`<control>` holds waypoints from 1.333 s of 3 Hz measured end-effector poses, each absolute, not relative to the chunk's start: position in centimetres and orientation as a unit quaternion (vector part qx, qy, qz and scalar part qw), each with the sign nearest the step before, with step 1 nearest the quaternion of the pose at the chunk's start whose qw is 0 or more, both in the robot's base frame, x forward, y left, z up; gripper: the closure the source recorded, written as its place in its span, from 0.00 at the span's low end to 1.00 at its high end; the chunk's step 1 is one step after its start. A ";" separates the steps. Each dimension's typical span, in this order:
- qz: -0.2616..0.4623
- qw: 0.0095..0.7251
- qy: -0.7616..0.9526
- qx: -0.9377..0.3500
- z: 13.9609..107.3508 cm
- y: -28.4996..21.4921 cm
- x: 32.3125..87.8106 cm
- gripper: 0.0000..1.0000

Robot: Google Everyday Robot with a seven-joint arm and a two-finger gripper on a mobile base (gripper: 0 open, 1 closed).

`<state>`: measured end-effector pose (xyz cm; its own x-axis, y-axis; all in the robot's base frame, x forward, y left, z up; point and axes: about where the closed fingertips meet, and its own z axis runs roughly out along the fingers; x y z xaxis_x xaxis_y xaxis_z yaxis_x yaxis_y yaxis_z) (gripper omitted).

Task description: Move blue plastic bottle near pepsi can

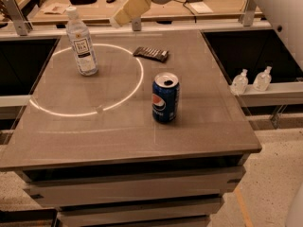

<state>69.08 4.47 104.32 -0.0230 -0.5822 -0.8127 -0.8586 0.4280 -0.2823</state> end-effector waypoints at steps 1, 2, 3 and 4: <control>0.181 0.473 0.690 -0.518 103.7 6.1 70.1 0.00; 0.220 0.483 0.647 -0.547 102.8 9.5 71.1 0.00; 0.230 0.490 0.623 -0.565 101.7 11.0 71.4 0.00; 0.228 0.466 0.624 -0.584 98.7 12.1 71.9 0.00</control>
Offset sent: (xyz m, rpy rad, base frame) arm 0.0307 0.0727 -0.0169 0.1347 -0.0159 0.2662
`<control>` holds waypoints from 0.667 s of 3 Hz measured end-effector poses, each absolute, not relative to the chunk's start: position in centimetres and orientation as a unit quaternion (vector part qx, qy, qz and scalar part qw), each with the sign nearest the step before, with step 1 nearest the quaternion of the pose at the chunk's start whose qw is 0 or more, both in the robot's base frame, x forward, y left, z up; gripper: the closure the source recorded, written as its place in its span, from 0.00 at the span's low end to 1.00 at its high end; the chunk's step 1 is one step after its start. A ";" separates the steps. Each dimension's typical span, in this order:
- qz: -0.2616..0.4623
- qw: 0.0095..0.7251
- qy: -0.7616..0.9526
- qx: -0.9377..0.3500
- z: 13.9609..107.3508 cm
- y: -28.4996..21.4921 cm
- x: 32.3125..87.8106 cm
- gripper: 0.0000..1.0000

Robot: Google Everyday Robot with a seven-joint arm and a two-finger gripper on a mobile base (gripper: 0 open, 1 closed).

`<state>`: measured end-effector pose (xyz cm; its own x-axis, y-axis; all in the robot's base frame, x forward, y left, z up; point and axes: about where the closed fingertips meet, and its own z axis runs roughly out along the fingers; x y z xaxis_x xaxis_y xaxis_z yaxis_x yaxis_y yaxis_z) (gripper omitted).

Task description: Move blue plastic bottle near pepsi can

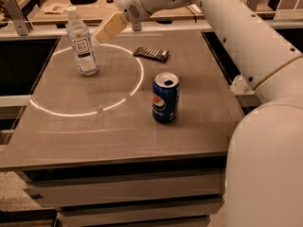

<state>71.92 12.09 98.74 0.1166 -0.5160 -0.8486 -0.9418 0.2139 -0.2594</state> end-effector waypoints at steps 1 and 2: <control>0.210 0.441 0.650 -0.582 96.4 12.9 72.5 0.00; 0.190 0.427 0.680 -0.565 94.8 13.8 72.6 0.00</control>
Offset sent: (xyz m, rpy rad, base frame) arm 0.0073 0.0234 -0.0581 -0.1457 0.0925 -0.2076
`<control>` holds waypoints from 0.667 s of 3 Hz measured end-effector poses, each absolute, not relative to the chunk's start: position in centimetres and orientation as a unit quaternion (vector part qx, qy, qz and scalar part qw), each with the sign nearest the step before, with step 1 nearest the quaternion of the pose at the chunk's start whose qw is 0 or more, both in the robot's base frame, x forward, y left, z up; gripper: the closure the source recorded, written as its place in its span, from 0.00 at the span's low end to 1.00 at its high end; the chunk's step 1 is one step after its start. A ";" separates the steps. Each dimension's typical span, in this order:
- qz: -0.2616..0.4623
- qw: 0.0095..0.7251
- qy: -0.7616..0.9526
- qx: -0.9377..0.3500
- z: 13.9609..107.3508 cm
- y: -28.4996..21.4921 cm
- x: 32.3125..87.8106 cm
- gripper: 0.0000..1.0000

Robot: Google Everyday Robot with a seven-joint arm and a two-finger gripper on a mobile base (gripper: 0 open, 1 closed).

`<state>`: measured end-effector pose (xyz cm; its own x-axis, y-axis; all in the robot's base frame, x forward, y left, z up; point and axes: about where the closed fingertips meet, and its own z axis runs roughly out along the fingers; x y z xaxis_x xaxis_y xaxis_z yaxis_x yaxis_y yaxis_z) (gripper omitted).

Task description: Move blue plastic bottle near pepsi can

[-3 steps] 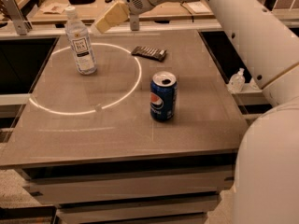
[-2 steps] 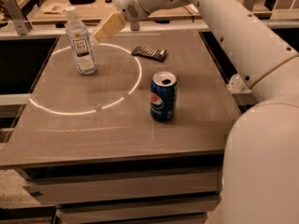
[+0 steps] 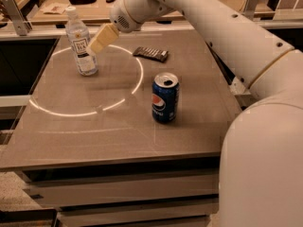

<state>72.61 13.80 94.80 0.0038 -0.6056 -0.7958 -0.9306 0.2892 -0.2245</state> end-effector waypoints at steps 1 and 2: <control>0.186 0.421 0.702 -0.545 93.5 14.2 72.4 0.00; 0.195 0.417 0.706 -0.538 93.1 15.1 71.4 0.00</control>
Offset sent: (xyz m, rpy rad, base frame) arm -0.0238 0.0194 -0.0179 0.0280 0.0753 -0.0681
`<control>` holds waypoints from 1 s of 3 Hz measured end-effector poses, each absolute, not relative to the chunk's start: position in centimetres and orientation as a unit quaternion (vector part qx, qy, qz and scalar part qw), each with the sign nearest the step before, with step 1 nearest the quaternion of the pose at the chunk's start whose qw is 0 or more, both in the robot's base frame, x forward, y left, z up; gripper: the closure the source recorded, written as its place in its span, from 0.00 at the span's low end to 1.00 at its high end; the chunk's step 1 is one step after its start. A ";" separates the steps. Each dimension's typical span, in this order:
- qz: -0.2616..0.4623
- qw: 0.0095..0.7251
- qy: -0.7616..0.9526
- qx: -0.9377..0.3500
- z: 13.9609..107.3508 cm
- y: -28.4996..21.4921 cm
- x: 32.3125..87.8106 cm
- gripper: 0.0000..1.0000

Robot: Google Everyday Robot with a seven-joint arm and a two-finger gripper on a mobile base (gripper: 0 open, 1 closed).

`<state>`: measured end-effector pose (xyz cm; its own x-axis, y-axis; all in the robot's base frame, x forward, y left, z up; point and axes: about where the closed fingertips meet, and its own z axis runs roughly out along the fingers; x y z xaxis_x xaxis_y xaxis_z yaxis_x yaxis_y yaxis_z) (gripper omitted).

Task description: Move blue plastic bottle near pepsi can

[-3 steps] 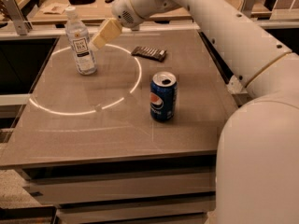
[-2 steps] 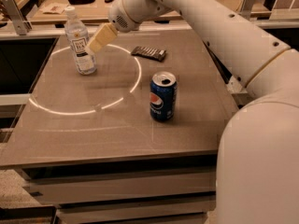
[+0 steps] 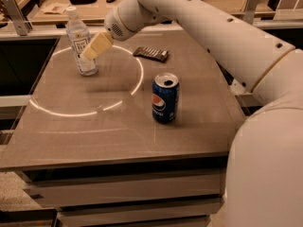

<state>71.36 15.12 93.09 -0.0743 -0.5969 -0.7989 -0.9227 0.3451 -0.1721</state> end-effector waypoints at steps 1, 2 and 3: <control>0.213 0.419 0.701 -0.536 93.4 16.5 70.5 0.00; 0.235 0.422 0.689 -0.540 93.6 18.5 69.7 0.00; 0.254 0.427 0.679 -0.541 93.9 20.6 69.3 0.00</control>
Offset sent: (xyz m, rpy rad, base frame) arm -0.0262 0.0526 0.0104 0.1116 0.0277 0.0878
